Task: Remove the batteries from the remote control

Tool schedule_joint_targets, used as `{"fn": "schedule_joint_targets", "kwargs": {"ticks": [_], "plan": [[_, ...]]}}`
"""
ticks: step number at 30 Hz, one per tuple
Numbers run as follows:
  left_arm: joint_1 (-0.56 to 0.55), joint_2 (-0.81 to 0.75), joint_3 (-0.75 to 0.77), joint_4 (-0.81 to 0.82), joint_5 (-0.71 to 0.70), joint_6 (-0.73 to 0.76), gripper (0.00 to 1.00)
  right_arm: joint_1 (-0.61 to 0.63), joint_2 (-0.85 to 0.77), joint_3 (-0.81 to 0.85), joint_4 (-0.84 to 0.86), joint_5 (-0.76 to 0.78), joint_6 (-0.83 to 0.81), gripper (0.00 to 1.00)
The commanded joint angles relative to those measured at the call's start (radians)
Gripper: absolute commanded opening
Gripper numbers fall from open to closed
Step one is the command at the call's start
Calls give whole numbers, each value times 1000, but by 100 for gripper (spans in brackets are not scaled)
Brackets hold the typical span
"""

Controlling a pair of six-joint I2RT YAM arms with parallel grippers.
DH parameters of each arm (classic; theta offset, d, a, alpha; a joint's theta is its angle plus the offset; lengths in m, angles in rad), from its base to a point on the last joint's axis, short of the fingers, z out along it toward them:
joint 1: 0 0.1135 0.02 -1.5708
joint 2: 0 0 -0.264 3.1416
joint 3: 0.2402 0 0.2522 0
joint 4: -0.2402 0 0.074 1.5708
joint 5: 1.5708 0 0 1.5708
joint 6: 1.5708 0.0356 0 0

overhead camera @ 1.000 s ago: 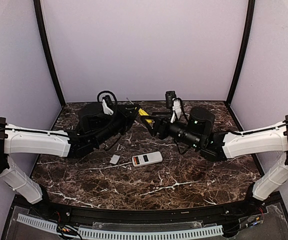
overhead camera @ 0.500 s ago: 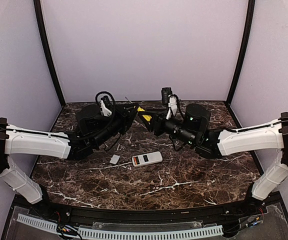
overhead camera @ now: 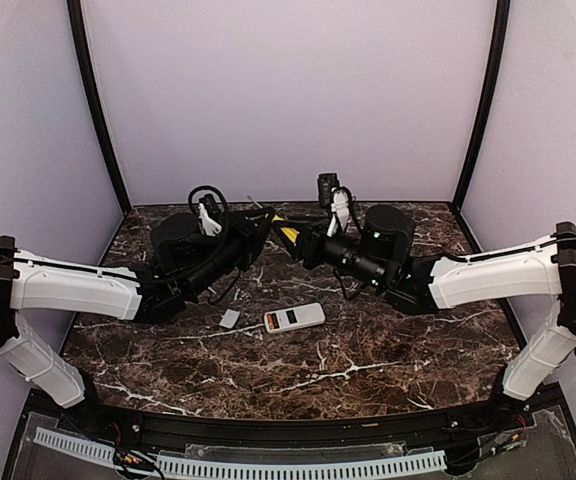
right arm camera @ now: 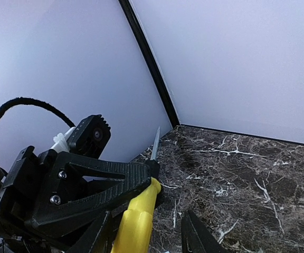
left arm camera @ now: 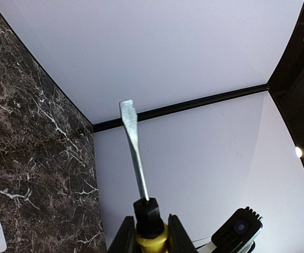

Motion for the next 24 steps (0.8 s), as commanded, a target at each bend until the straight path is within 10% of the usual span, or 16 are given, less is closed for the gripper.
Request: {"fn": "schedule_joint_targets", "kwargs": {"ticks": [1, 24], "plan": [[5, -37, -16, 40, -18, 0, 0, 7, 15, 28, 13, 1, 21, 42], [4, -39, -23, 65, -21, 27, 0, 8, 39, 60, -21, 5, 41, 35]]}}
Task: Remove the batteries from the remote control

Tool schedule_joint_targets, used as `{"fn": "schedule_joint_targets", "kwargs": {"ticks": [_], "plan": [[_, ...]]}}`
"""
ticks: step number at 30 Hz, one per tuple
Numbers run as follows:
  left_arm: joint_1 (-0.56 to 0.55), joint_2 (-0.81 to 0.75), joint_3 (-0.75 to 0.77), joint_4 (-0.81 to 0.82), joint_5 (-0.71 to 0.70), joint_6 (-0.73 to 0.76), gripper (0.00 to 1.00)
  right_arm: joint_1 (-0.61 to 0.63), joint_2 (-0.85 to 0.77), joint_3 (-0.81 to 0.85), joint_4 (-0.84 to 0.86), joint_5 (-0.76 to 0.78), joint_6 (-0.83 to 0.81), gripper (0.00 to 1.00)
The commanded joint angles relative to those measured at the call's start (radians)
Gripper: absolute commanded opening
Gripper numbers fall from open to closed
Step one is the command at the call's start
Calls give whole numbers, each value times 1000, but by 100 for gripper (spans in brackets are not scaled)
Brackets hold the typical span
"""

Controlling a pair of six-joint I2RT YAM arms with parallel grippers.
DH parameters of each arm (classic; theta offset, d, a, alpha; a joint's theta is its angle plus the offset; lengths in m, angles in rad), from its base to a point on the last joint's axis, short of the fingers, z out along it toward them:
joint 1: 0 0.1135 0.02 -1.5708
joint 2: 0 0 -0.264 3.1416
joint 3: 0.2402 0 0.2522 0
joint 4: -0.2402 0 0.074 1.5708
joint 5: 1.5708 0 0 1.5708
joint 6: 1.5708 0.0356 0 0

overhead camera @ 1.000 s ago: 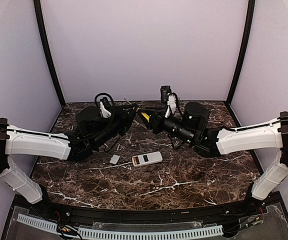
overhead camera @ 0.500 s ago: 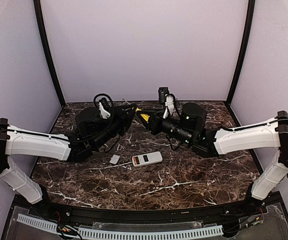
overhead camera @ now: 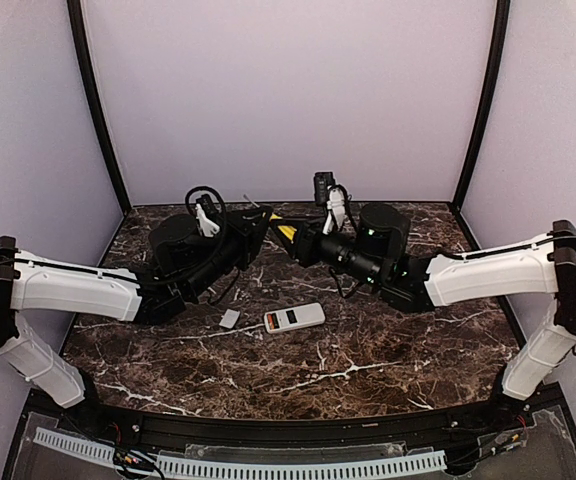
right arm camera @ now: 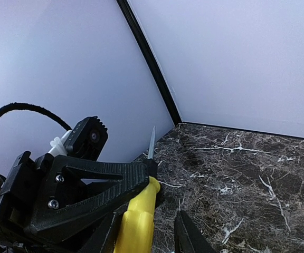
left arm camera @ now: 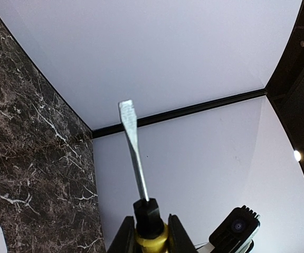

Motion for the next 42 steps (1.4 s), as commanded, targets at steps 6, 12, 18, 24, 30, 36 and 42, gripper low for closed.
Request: {"fn": "schedule_joint_targets", "kwargs": {"ticks": [6, 12, 18, 24, 30, 36, 42], "plan": [[5, -40, -17, 40, -8, 18, 0, 7, 18, 28, -1, 4, 8, 31], [4, -44, -24, 44, -12, 17, 0, 7, 27, 38, -4, -2, 11, 21], [4, -44, -29, 49, -20, 24, 0, 7, 29, 63, -61, -2, 19, 0], [4, -58, -36, 24, -32, 44, 12, 7, 20, 59, -71, -2, 14, 0], [5, -102, -52, -36, -54, 71, 43, 6, 8, 69, -117, 6, -11, 0], [4, -169, -86, -122, -78, 97, 82, 0, -21, 69, -161, 31, -31, 0], [5, -246, -120, -226, -106, 168, 98, -11, -65, 60, -225, 55, -39, 0]]}}
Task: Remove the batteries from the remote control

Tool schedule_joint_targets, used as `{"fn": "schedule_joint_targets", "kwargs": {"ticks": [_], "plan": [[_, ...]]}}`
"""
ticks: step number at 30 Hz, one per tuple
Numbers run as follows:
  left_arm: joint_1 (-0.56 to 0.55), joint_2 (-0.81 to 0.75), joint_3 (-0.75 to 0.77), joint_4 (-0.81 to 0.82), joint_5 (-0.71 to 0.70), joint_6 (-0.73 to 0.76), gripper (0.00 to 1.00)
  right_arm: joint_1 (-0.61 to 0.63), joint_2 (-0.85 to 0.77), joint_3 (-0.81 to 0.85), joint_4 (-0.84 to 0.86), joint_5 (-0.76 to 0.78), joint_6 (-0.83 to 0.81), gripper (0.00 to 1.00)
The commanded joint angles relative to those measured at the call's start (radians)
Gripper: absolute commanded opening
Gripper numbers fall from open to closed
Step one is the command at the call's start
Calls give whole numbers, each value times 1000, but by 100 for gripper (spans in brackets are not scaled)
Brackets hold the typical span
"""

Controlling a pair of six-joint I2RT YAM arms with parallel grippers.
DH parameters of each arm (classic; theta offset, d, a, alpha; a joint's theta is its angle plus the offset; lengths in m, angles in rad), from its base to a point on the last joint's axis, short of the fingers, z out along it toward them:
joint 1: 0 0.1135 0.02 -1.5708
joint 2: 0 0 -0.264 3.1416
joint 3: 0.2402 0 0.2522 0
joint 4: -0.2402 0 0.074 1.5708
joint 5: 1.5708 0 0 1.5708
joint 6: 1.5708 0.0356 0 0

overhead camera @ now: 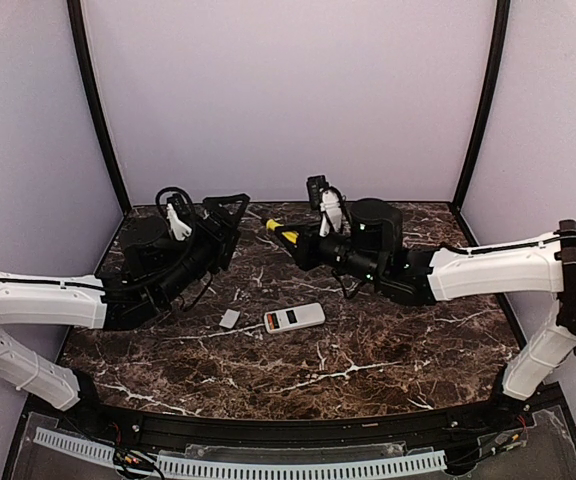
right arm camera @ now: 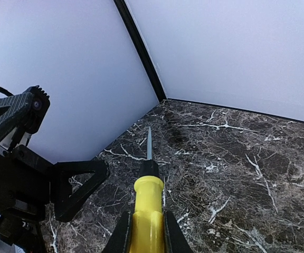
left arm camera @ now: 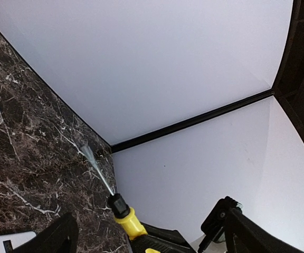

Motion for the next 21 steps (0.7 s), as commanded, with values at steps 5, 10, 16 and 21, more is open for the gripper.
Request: {"fn": "schedule_joint_targets", "kwargs": {"ticks": [5, 10, 16, 21], "plan": [[0, -136, -70, -164, -49, 219, 98, -20, -104, -5, -96, 50, -28, 0], [1, -241, -92, -342, -104, 446, 99, -28, -154, -13, -160, 63, -34, 0], [0, -328, -101, -566, -194, 668, 99, -39, -209, -12, -244, 69, -51, 0], [1, -399, -139, -677, -156, 873, 99, -61, -266, 3, -359, 45, -63, 0]]}}
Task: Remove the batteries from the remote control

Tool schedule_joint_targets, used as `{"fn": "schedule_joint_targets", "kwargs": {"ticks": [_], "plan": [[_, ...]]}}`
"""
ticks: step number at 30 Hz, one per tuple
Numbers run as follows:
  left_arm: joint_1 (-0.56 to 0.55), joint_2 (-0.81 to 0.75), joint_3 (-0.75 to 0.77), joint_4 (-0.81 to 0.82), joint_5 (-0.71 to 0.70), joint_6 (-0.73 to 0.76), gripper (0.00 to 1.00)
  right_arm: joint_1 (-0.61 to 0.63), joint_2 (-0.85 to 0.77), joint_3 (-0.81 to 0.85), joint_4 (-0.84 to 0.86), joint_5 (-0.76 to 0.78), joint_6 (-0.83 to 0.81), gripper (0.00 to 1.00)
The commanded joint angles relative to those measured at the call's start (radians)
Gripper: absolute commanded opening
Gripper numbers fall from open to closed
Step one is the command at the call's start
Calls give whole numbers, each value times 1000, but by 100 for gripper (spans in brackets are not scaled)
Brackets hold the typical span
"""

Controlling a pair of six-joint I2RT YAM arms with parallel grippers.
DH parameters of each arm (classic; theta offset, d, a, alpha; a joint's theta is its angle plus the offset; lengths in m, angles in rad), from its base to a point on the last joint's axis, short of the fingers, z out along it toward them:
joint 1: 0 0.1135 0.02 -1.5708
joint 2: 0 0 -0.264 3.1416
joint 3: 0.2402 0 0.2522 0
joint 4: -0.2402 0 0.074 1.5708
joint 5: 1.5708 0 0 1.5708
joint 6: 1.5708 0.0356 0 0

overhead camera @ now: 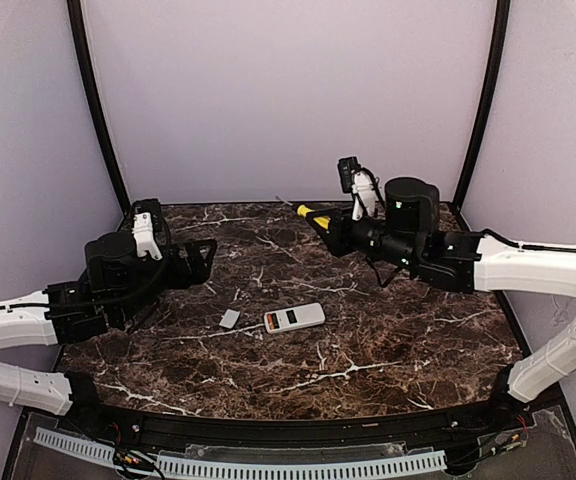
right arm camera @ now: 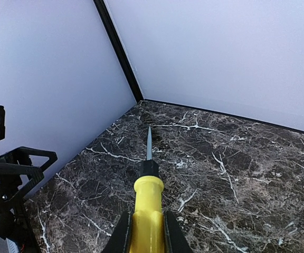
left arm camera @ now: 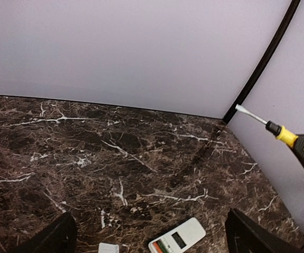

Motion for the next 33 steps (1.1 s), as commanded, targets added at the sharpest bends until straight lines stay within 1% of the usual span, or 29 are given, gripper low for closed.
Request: {"fn": "schedule_joint_targets", "kwargs": {"ticks": [1, 4, 7, 11, 14, 16, 20, 23, 27, 31, 33], "plan": [[0, -60, -57, -172, 15, 239, 98, -27, -67, 10, -125, -12, -16, 0], [0, -70, -84, -214, 37, 281, 99, -52, -110, 22, -240, -30, 2, 0], [1, -63, -134, -205, 99, 306, 99, -80, -163, 40, -366, -50, 19, 0], [1, -26, -201, -113, 194, 355, 99, -116, -201, 74, -516, -123, 33, 0], [2, 40, -240, -16, 303, 409, 99, -158, -188, 111, -626, -240, 46, 0], [0, 96, -257, 52, 349, 465, 99, -189, -165, 136, -688, -336, 51, 0], [0, 216, -276, 183, 376, 583, 99, -211, -109, 199, -793, -503, 43, 0], [-1, 304, -300, 334, 413, 660, 99, -211, -57, 249, -851, -597, 46, 0], [-1, 416, -296, 427, 501, 751, 98, -209, 9, 308, -937, -600, 65, 0], [2, 503, -288, 508, 565, 822, 98, -208, 55, 327, -961, -575, 67, 0], [2, 542, -265, 501, 589, 866, 98, -206, 65, 323, -963, -571, 67, 0]]}}
